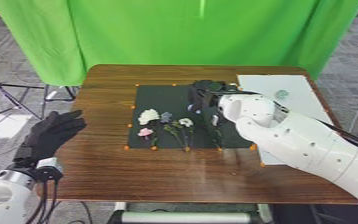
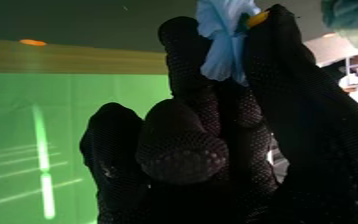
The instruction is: Arrange flowers
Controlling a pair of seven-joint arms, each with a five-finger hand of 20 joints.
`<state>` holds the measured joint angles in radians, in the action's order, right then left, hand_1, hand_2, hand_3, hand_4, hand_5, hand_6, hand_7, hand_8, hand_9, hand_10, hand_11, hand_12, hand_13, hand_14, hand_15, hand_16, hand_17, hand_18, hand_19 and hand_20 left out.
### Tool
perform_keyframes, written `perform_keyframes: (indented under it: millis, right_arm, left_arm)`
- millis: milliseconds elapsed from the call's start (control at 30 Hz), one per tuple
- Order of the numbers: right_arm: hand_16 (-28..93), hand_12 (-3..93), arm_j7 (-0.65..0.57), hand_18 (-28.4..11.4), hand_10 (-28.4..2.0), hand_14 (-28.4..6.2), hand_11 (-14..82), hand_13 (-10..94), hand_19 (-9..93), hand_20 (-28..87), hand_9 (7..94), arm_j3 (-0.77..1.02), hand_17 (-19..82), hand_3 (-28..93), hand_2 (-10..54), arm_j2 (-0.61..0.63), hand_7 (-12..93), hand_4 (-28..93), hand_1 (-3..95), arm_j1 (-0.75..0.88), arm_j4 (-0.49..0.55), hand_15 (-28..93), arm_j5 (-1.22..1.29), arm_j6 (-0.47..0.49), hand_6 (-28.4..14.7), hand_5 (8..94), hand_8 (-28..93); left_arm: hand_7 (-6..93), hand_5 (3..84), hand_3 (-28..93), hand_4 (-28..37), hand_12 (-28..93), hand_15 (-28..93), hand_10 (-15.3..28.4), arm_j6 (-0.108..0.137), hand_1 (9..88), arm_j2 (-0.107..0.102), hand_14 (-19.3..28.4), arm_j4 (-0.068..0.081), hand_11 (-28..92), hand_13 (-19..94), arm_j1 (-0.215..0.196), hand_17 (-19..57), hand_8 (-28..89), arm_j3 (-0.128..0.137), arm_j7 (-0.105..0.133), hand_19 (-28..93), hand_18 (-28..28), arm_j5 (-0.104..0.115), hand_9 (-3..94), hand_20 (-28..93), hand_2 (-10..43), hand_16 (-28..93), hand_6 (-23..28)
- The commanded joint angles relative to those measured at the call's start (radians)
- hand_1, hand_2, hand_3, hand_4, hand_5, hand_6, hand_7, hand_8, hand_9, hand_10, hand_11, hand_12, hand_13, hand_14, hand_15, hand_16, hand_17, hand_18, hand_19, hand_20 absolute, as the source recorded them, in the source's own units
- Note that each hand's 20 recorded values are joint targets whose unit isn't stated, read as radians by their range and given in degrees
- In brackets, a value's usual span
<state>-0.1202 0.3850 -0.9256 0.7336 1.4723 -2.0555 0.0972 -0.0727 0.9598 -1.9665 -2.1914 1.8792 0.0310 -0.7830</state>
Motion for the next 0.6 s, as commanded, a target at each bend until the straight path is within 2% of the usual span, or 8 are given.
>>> perform_keyframes:
  millis: [33,100,200,467,600]
  right_arm:
    - [32,34.1,-0.001,-13.0,-9.5,-1.3,10.1,86,93,64,78.6,0.015,61,58,-7.9,0.009,24,-22,56.1,0.007,-0.029,70,-0.052,0.005,3.7,78.3,8]
    - [32,33.9,0.001,-13.0,-9.4,-1.3,10.2,86,93,64,78.5,0.024,61,58,-7.8,0.012,24,-22,56.1,0.014,-0.041,70,-0.068,0.001,3.7,78.2,8]
    - [31,34.0,-0.009,-13.0,-9.5,-1.4,10.2,86,93,64,78.3,0.041,61,57,-7.4,0.016,24,-21,56.7,0.023,-0.053,70,-0.054,0.008,3.7,78.0,8]
    - [31,34.1,-0.038,-13.2,-9.4,-1.5,9.8,86,93,64,78.6,0.081,61,55,-7.1,0.028,24,-19,57.1,0.057,-0.069,70,-0.007,0.046,3.9,77.6,8]
    - [32,28.7,-0.047,-13.4,-10.7,-2.0,14.6,85,93,64,76.1,0.101,61,54,-7.4,0.034,25,-16,53.8,0.062,-0.061,70,0.009,0.076,3.5,73.9,8]
  left_arm:
    - [11.3,46.1,63,-23.0,15,14,13.9,-0.006,22.1,0.016,18.4,-0.007,20,33,-0.015,0.5,-5,0.010,-0.013,9,14.4,0.001,44.4,15,-1.2,5,4.1]
    - [11.4,46.0,63,-23.0,15,14,13.8,-0.007,22.1,0.016,18.4,-0.007,20,33,-0.017,0.5,-5,0.010,-0.021,9,14.4,0.001,44.3,15,-1.3,5,4.1]
    - [11.4,46.0,63,-23.0,15,14,13.8,-0.008,22.1,0.020,18.3,-0.011,20,33,-0.025,0.4,-5,0.016,-0.021,9,14.4,0.000,44.1,15,-1.2,5,3.9]
    - [11.1,45.8,63,-22.9,15,13,13.7,-0.019,22.0,0.021,18.4,-0.009,20,33,-0.021,0.2,-5,0.018,-0.026,9,14.4,0.000,44.0,15,-1.3,5,4.3]
    - [11.0,45.7,63,-22.8,15,13,13.7,-0.024,21.9,0.022,18.5,-0.010,20,33,-0.021,0.2,-5,0.022,-0.030,9,14.3,-0.001,43.7,15,-1.4,6,4.4]
